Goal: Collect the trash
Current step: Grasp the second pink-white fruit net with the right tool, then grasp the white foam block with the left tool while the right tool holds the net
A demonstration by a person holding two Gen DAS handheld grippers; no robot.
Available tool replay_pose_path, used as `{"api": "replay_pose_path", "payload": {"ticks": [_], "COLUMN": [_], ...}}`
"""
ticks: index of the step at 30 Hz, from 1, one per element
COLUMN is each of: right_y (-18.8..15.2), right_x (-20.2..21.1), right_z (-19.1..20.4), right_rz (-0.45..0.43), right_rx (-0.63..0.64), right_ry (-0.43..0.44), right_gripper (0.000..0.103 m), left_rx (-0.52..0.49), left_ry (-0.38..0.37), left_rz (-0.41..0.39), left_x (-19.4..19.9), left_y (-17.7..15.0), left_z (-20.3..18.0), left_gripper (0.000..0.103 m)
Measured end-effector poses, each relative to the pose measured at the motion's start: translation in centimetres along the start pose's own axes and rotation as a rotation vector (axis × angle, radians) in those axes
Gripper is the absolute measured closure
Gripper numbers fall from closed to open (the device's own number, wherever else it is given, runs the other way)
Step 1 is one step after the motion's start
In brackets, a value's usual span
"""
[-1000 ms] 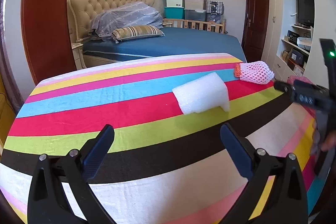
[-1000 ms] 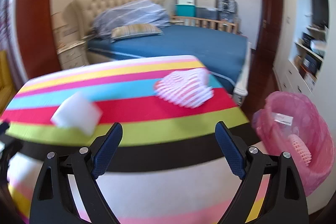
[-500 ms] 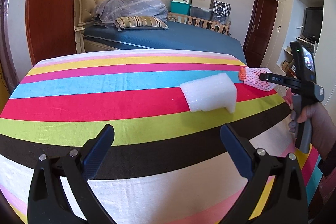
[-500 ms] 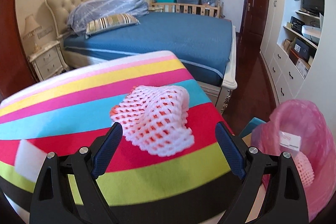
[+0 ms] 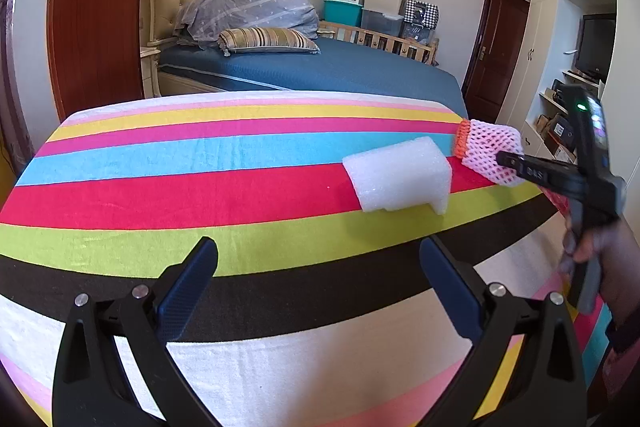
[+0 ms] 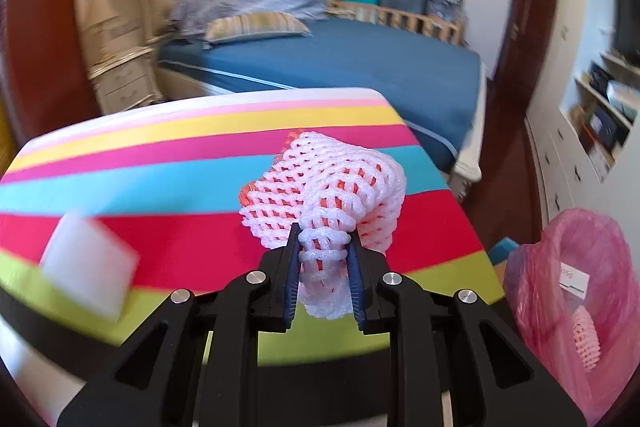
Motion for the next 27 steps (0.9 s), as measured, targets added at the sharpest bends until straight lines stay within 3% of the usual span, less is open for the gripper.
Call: {"api": "replay_pose_path", "payload": {"ticks": [5,7,9,12,23,27], "right_y": [-3.8,-4.9,-6.1,-7.4,-8.4,-8.5], "right_x": [4.6,5.8,6.8,7.6,8.3,8.5], "right_z": [2.1,2.3,2.3,2.2,2.3,1.7], "right_rz": [-0.047,-0.052,-0.054,-0.052,-0.06,-0.074], "right_rx": [0.046,0.044,0.035,0.039,0.057,0.028], "right_ry": [0.064,0.084,0.109,0.106,0.079,0.091], "right_gripper": [0.081,0.081,0.081,0.081,0.081,0.081], "left_rx": [0.003,0.006,0.005,0.015,-0.04,-0.138], "left_ry": [0.004,0.048,0.037,0.047,0.045,-0.029], "left_rz": [0.004,0.038,0.07,0.035,-0.025,-0.022], "left_x": [-0.1,-0.7,-1.3,-0.6,0.2,-0.2], "left_y": [0.0,-0.1,-0.1,0.0,0.2,0.9], "left_z": [0.1,0.2,0.1,0.3,-1.5,-4.0], "left_gripper": [0.005,0.005,0.005,0.006,0.005,0.005]}}
Point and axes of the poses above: each gripper's, at about its wrist camera, not at the fingertips, and x roughly against the way its jaws point, z to its left, y to its top, the point moved 5 cm from there along -x, roughly the way its jaws point, and after that the axes turned 6 degrees about z, right-handed, at the moved point
